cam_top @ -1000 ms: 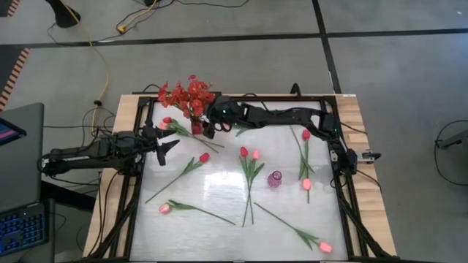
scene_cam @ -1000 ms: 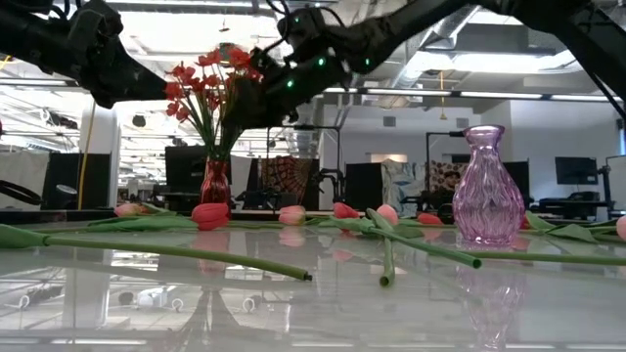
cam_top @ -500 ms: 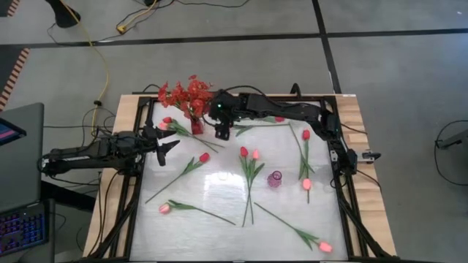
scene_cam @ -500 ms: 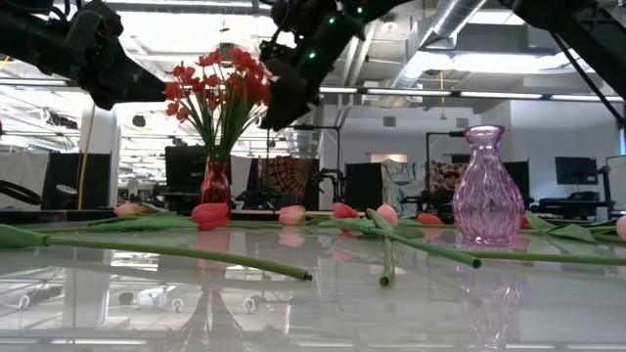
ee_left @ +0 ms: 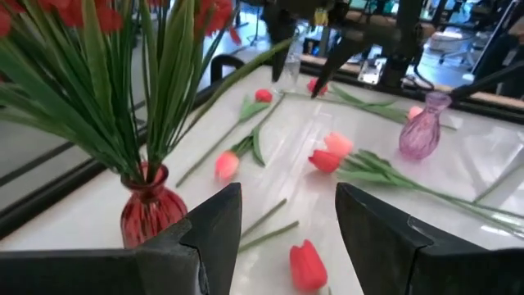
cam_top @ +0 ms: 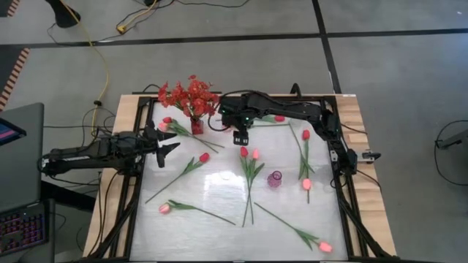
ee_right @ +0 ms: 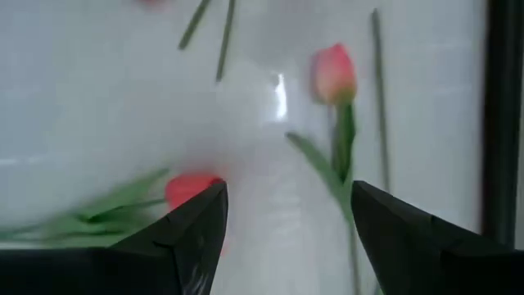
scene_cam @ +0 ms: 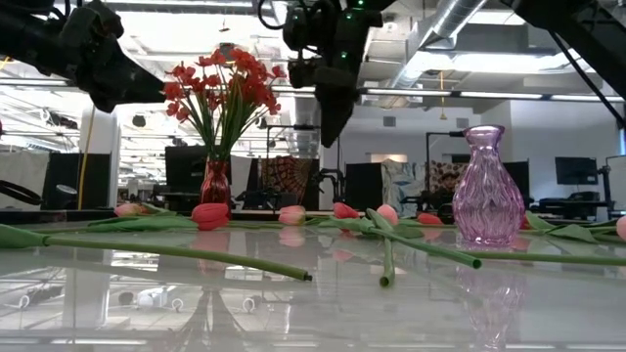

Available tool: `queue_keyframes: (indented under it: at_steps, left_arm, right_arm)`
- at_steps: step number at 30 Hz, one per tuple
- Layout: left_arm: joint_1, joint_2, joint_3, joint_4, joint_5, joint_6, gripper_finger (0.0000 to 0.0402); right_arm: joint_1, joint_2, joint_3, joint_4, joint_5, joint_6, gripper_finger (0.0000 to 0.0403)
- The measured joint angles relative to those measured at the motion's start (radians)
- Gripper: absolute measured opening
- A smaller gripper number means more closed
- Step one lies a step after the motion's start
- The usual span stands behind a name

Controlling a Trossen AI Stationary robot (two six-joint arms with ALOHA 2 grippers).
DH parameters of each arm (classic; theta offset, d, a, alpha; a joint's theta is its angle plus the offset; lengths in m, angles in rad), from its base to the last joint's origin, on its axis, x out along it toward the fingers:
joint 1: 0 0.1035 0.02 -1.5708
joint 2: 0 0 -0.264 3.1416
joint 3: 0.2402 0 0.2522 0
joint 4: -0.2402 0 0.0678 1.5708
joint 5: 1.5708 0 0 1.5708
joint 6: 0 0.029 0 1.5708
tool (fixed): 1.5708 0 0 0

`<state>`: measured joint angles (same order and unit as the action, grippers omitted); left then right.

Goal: Sort flowers into vase by color
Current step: Put the red tulip into the transparent flower vase

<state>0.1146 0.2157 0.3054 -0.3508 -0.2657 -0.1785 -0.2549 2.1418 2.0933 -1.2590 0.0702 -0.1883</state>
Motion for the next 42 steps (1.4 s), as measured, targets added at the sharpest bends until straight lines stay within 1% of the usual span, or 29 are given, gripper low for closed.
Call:
queue_keyframes:
  at_steps: [5,9,11,14,17,19,22,25,28,31,34,40,42]
  left_arm:
    - [0.000,0.000,-0.002,-0.026,0.000,-0.039,0.0185]
    - [0.000,0.005,-0.016,0.017,-0.013,-0.073,0.0185]
    - [0.000,0.021,-0.016,0.058,-0.014,-0.082,0.0185]
    - [0.000,0.073,-0.016,0.087,0.024,-0.110,0.0185]
    - [0.000,0.153,-0.016,0.076,0.045,-0.194,0.0185]
    - [0.000,0.216,-0.010,0.066,0.082,-0.252,0.0185]
    - [-0.003,0.318,0.022,0.042,0.134,-0.315,0.0185]
    - [-0.019,0.415,0.068,0.001,0.133,-0.368,0.0185]
    - [-0.051,0.506,0.119,-0.039,0.100,-0.403,0.0185]
    - [-0.081,0.579,0.151,-0.070,0.080,-0.434,0.0185]
    - [-0.103,0.639,0.176,-0.113,0.085,-0.454,0.0185]
    - [-0.156,0.721,0.206,-0.205,0.191,-0.524,0.0185]
    - [-0.183,0.736,0.210,-0.253,0.206,-0.554,0.0185]
  right_arm:
    - [-0.002,-0.054,-0.011,-0.132,-0.083,-0.023,0.0286]
    - [-0.010,-0.184,-0.117,-0.133,-0.103,-0.028,0.0286]
    - [-0.016,-0.276,-0.204,-0.089,-0.102,-0.024,0.0286]
    - [-0.017,-0.421,-0.350,0.052,-0.102,0.001,0.0286]
    - [-0.013,-0.548,-0.486,0.215,-0.102,0.004,0.0286]
    - [-0.008,-0.616,-0.561,0.305,-0.101,0.004,0.0286]
    - [-0.004,-0.695,-0.646,0.370,-0.100,0.005,0.0286]
    - [0.000,-0.749,-0.705,0.373,-0.099,0.024,0.0286]
    - [0.010,-0.793,-0.758,0.352,-0.098,0.048,0.0286]
    - [0.032,-0.830,-0.804,0.341,-0.098,0.095,0.0286]
    - [0.069,-0.857,-0.847,0.357,-0.098,0.147,0.0286]
    - [0.185,-0.879,-0.954,0.518,-0.079,0.268,0.0286]
    - [0.231,-0.879,-0.974,0.536,-0.059,0.299,0.0286]
